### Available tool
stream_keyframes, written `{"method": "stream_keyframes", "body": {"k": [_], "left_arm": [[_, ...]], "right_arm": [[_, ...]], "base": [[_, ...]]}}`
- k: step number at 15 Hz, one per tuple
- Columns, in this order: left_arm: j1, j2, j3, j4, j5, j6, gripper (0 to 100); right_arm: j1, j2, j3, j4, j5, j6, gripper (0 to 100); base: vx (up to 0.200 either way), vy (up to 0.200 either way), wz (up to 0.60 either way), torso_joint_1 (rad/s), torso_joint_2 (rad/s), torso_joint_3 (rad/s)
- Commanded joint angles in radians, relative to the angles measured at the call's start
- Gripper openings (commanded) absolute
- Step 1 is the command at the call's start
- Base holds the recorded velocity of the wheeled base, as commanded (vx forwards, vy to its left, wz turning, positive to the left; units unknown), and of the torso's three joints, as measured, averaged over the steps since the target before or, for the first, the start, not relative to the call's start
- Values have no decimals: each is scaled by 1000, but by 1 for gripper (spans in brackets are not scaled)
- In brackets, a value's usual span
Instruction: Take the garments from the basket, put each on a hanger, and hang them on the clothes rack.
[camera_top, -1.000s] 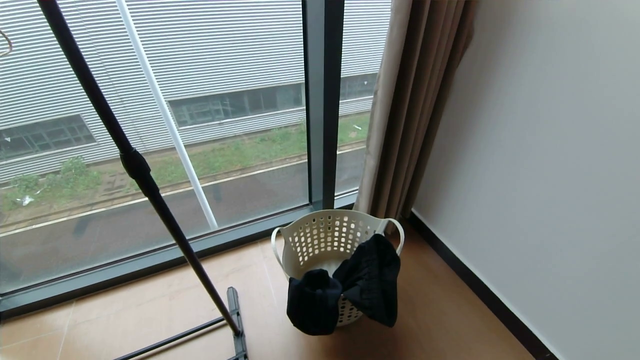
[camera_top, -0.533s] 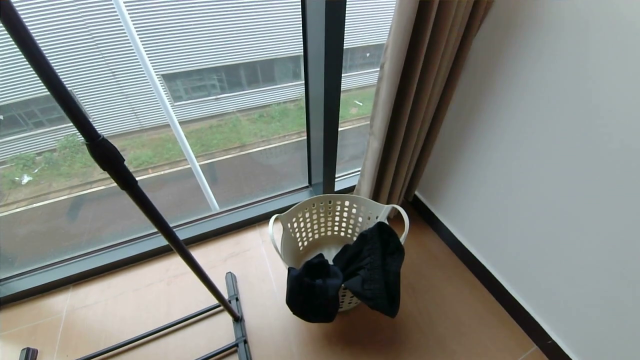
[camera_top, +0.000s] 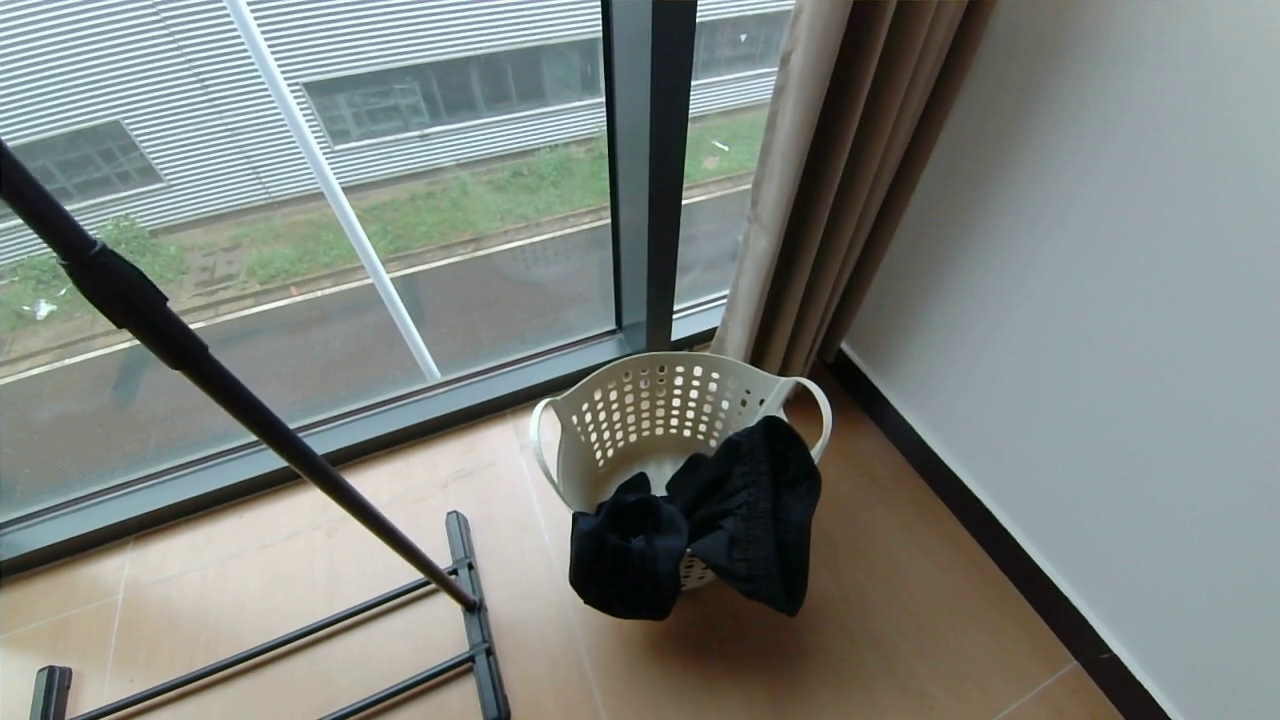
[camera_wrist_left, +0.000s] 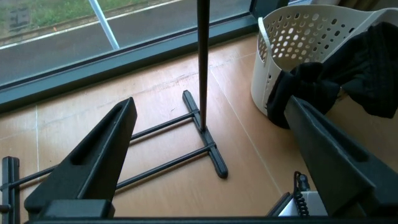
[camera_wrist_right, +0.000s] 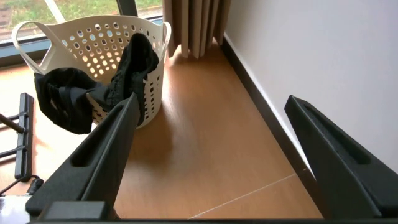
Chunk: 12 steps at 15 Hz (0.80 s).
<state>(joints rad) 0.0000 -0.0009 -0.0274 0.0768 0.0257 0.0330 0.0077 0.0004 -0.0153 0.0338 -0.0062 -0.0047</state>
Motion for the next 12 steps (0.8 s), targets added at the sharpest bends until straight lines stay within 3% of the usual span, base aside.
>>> {"method": "stream_keyframes", "body": {"k": [1, 12], "left_arm": [[0, 1, 0, 0, 0, -1, 100], [0, 1, 0, 0, 0, -1, 100]], "right_arm": [[0, 0, 0, 0, 0, -1, 100], [0, 0, 0, 0, -3, 6, 100]], "base": [[0, 0, 0, 7, 7, -193], [0, 0, 0, 2, 3, -199]]}}
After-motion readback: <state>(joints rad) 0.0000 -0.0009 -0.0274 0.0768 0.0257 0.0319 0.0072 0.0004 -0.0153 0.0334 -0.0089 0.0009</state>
